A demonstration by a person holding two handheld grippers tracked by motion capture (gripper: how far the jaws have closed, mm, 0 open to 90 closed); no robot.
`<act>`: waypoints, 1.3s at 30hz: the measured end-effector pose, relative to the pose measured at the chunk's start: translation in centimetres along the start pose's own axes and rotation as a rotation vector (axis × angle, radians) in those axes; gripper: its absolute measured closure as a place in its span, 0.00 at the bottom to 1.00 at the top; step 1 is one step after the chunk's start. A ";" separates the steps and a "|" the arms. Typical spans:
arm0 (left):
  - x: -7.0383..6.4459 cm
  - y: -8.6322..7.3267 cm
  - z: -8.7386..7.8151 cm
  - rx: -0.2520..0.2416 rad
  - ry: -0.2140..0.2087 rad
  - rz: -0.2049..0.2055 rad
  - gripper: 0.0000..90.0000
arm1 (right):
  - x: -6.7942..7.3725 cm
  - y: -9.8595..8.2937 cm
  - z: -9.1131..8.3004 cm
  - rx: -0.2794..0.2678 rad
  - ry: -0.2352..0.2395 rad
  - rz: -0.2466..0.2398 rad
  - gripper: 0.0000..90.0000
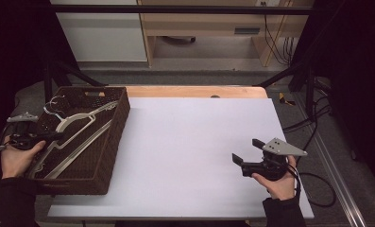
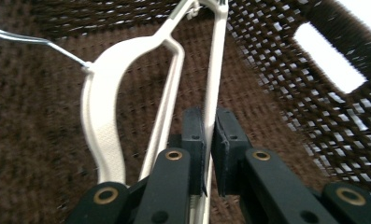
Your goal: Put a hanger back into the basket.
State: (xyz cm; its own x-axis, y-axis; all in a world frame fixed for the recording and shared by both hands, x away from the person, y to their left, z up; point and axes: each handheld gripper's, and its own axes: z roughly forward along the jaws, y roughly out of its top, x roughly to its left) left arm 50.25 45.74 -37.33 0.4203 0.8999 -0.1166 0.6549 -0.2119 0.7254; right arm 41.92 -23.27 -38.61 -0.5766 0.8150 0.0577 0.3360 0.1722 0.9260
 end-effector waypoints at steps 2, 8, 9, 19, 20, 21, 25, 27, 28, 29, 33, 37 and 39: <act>-0.1 0.0 -0.1 0.005 0.054 0.011 0.89 | 0.0 0.0 0.0 -0.001 -0.003 0.002 0.09; -0.4 -0.1 -2.1 -0.068 0.124 0.005 0.73 | -0.1 0.0 0.0 -0.005 -0.007 0.008 0.09; -0.6 -0.1 -2.5 -0.086 0.124 0.002 0.72 | -0.1 0.0 0.0 -0.006 -0.008 0.009 0.09; -7.0 0.0 -6.3 -0.321 0.073 0.085 0.44 | -0.4 0.0 -0.4 -0.012 -0.016 0.011 0.09; -7.6 0.0 -6.4 -0.338 0.065 0.087 0.40 | -0.4 0.0 -0.4 -0.014 -0.016 0.009 0.09; -8.4 -0.1 -6.4 -0.362 0.049 0.096 0.38 | -0.4 0.0 -0.4 -0.015 -0.016 0.010 0.09; -11.3 -0.3 -6.0 -0.420 -0.011 0.114 0.23 | -0.3 0.0 -0.4 -0.018 -0.014 0.010 0.08; -12.6 -0.4 -5.5 -0.423 -0.024 0.129 0.17 | -0.3 -0.1 -0.4 -0.018 -0.014 0.006 0.08; -13.2 -0.5 -5.3 -0.422 -0.036 0.141 0.16 | -0.3 -0.1 -0.5 -0.019 -0.011 0.005 0.08; -13.8 -0.6 -5.0 -0.421 -0.051 0.152 0.14 | -0.3 -0.1 -0.5 -0.023 -0.011 0.007 0.08; -15.8 -1.0 -4.1 -0.442 -0.100 0.170 0.09 | -0.4 0.0 -0.7 -0.037 -0.013 0.019 0.07; -17.5 -1.3 -2.9 -0.434 -0.103 0.219 0.07 | -0.5 -0.1 -1.0 -0.046 -0.009 0.016 0.07; -17.8 -1.5 -2.4 -0.429 -0.117 0.223 0.06 | -0.5 -0.2 -1.2 -0.053 -0.007 0.016 0.06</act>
State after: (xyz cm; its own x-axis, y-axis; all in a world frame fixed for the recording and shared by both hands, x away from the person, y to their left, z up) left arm 40.26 30.94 -34.73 0.6046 0.7964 0.0157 0.2339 -0.1964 0.9522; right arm 41.30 -24.39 -38.36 -0.5662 0.8212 0.0707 0.3050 0.1290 0.9436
